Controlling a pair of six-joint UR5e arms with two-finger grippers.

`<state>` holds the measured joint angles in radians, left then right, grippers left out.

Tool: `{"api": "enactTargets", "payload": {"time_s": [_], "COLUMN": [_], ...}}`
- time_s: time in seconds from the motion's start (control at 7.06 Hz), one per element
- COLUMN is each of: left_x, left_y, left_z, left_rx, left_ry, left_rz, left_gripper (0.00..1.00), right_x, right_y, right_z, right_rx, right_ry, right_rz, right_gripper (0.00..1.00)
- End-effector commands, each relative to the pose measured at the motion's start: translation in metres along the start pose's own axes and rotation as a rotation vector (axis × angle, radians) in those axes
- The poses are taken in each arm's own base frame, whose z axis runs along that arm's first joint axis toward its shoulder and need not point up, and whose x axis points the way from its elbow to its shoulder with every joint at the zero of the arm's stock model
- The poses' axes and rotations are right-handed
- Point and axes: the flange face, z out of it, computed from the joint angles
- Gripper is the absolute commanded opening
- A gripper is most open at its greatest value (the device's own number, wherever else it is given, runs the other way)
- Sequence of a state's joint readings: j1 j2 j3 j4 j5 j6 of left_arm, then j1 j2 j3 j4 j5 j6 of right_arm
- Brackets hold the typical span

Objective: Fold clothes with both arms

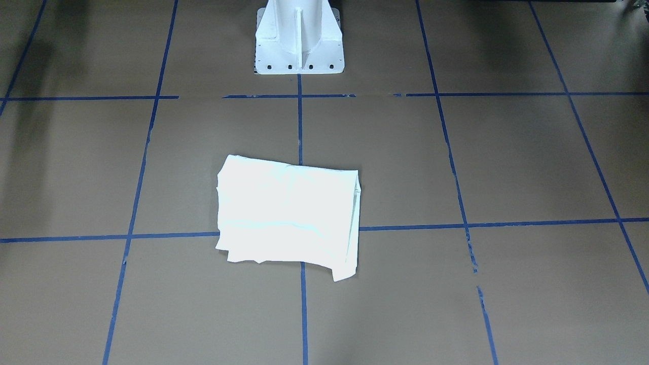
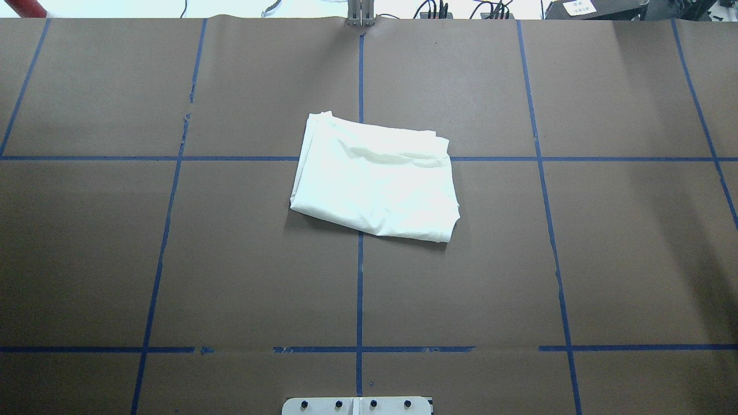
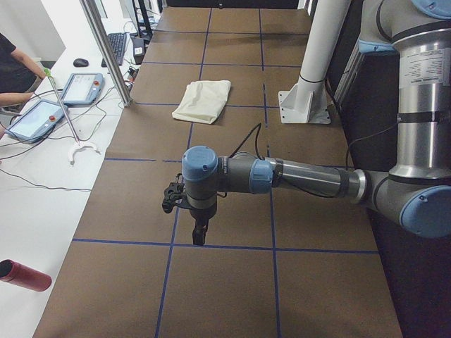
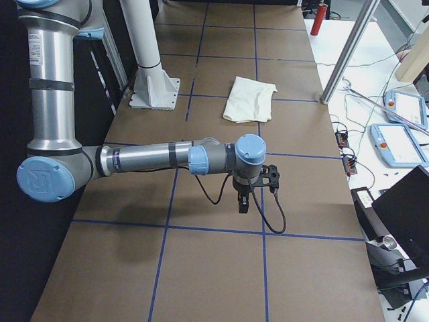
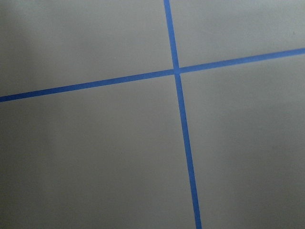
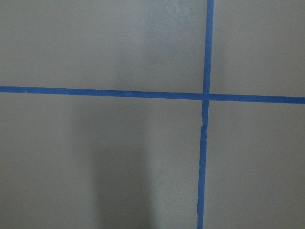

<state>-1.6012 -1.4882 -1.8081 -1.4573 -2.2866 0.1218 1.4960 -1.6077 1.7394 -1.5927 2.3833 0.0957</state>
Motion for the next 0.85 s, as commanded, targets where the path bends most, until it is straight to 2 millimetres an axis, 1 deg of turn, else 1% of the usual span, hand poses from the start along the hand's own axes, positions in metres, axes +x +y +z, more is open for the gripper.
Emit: {"api": "enactTargets", "payload": {"time_s": [0.0,0.14,0.28,0.43,0.57,0.71], "left_x": [0.003,0.0,-0.004,-0.008,-0.009,-0.012], "left_y": [-0.001,-0.002,0.001,0.009,0.003,0.004], "left_z": [-0.005,-0.002,0.002,0.009,0.012,0.015], "left_rx": [0.005,0.0,-0.01,-0.048,-0.123,-0.133], "left_ry": [0.0,-0.004,-0.009,-0.006,0.001,0.002], "left_rz": [-0.003,-0.009,-0.019,-0.049,-0.106,-0.113], "left_gripper": [1.0,1.0,1.0,1.0,1.0,1.0], "right_x": [-0.002,-0.003,-0.003,-0.003,-0.003,-0.005], "right_y": [-0.002,-0.002,-0.003,-0.003,-0.004,-0.004], "right_z": [-0.003,-0.004,-0.004,-0.004,-0.003,-0.004], "right_rx": [0.008,0.009,0.009,0.009,0.009,0.01], "right_ry": [0.0,0.0,0.0,0.0,0.0,0.0], "right_rz": [-0.008,-0.008,-0.008,-0.008,-0.01,-0.013], "right_gripper": [1.0,1.0,1.0,1.0,1.0,1.0]}}
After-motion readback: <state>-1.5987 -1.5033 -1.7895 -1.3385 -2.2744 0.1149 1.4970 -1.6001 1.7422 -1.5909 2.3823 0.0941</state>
